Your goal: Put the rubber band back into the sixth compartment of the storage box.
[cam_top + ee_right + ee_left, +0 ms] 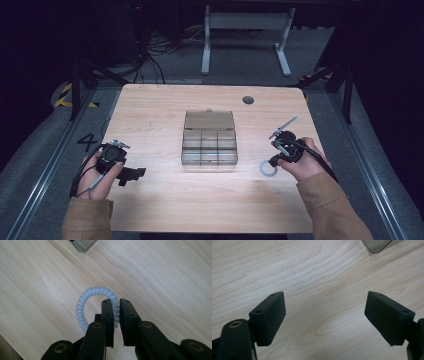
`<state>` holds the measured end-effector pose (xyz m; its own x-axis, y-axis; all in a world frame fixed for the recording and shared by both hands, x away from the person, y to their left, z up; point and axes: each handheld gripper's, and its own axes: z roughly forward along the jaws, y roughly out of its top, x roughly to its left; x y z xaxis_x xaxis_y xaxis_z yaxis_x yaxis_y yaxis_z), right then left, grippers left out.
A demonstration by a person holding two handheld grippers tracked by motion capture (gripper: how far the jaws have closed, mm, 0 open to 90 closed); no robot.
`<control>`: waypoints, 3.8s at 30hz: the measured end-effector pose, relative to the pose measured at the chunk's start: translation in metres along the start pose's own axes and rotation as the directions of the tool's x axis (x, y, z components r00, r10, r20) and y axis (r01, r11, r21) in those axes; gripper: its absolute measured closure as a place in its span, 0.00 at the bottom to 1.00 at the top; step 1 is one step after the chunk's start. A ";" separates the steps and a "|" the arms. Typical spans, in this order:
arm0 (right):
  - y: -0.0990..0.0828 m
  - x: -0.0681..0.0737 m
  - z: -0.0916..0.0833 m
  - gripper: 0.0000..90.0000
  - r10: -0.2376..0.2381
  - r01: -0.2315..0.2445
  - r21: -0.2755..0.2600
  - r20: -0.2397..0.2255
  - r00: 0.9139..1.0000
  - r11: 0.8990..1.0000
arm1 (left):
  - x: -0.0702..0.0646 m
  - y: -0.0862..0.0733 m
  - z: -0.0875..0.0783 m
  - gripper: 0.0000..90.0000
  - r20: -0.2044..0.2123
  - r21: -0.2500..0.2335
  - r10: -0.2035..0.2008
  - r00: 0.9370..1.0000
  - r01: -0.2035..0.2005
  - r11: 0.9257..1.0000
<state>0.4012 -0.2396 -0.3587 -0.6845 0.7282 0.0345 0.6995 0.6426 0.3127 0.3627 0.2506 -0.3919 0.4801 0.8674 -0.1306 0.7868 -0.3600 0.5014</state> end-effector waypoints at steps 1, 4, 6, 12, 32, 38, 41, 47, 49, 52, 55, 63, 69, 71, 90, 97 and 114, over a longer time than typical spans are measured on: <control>0.000 0.000 0.000 0.92 0.000 0.000 0.000 0.000 1.000 1.000 | 0.000 0.000 0.000 0.20 -0.001 0.000 -0.001 1.000 0.001 1.000; 0.005 -0.001 0.000 0.92 -0.009 0.009 -0.003 -0.004 1.000 1.000 | 0.000 -0.001 0.000 0.20 0.002 0.002 0.001 1.000 -0.001 1.000; 0.009 -0.001 -0.001 0.92 -0.010 0.010 -0.006 -0.009 1.000 1.000 | 0.001 -0.001 -0.001 0.20 0.000 0.001 0.001 1.000 -0.001 1.000; 0.023 0.000 -0.002 0.92 -0.026 0.026 -0.009 -0.013 1.000 1.000 | 0.000 -0.001 0.000 0.20 0.000 -0.001 -0.002 1.000 0.002 1.000; 0.067 0.010 -0.005 0.92 -0.084 0.084 0.002 -0.005 0.996 0.996 | 0.002 -0.001 -0.001 0.20 0.004 0.000 0.002 1.000 -0.002 1.000; 0.078 0.012 -0.006 0.92 -0.102 0.102 0.010 -0.012 0.995 0.995 | 0.002 -0.001 -0.001 0.20 0.005 -0.001 0.002 1.000 -0.002 1.000; 0.084 0.014 -0.006 0.92 -0.106 0.106 0.006 -0.015 0.994 0.994 | 0.002 -0.001 -0.001 0.20 0.006 -0.001 0.003 1.000 -0.003 1.000; 0.093 0.018 -0.005 0.92 -0.121 0.121 0.016 -0.017 0.993 0.992 | 0.002 -0.001 -0.001 0.20 0.006 0.001 0.003 1.000 -0.003 1.000; 0.096 0.019 -0.004 0.92 -0.126 0.126 0.016 -0.021 0.992 0.992 | 0.002 -0.001 -0.001 0.20 0.008 0.001 0.003 1.000 -0.003 1.000; 0.101 0.020 -0.003 0.92 -0.135 0.135 0.023 -0.020 0.991 0.991 | 0.001 -0.001 0.000 0.20 0.010 -0.003 0.002 1.000 -0.002 1.000; 0.105 0.022 -0.003 0.92 -0.138 0.139 0.018 -0.024 0.990 0.990 | 0.001 -0.001 0.000 0.20 0.009 -0.003 0.001 1.000 -0.001 1.000; 0.114 0.024 -0.002 0.92 -0.150 0.150 0.028 -0.022 0.989 0.988 | 0.001 -0.001 0.001 0.20 0.008 0.000 0.002 1.000 -0.002 1.000; 0.121 0.026 -0.001 0.92 -0.167 0.167 0.006 -0.016 0.986 0.986 | 0.001 -0.001 0.000 0.20 0.008 0.000 0.001 1.000 -0.001 1.000; 0.124 0.027 -0.001 0.92 -0.176 0.176 0.005 -0.018 0.984 0.984 | 0.001 -0.001 0.000 0.20 0.005 0.001 0.003 1.000 -0.003 1.000; 0.144 0.037 0.025 0.92 -0.216 0.217 0.026 -0.025 0.976 0.976 | 0.001 -0.002 0.000 0.19 0.013 0.008 0.011 1.000 -0.012 1.000; 0.148 0.041 0.038 0.92 -0.242 0.243 0.023 -0.024 0.970 0.970 | 0.001 -0.001 0.001 0.19 0.013 0.009 0.009 1.000 -0.009 1.000; 0.143 0.040 0.059 0.92 -0.241 0.241 0.070 -0.004 0.970 0.968 | 0.000 0.000 0.002 0.19 0.013 0.009 0.012 1.000 -0.012 1.000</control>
<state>0.4860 -0.1049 -0.3685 -0.8337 0.5508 -0.0385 0.5266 0.8142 0.2447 0.3632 0.2504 -0.3933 0.4943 0.8586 -0.1360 0.7846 -0.3732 0.4951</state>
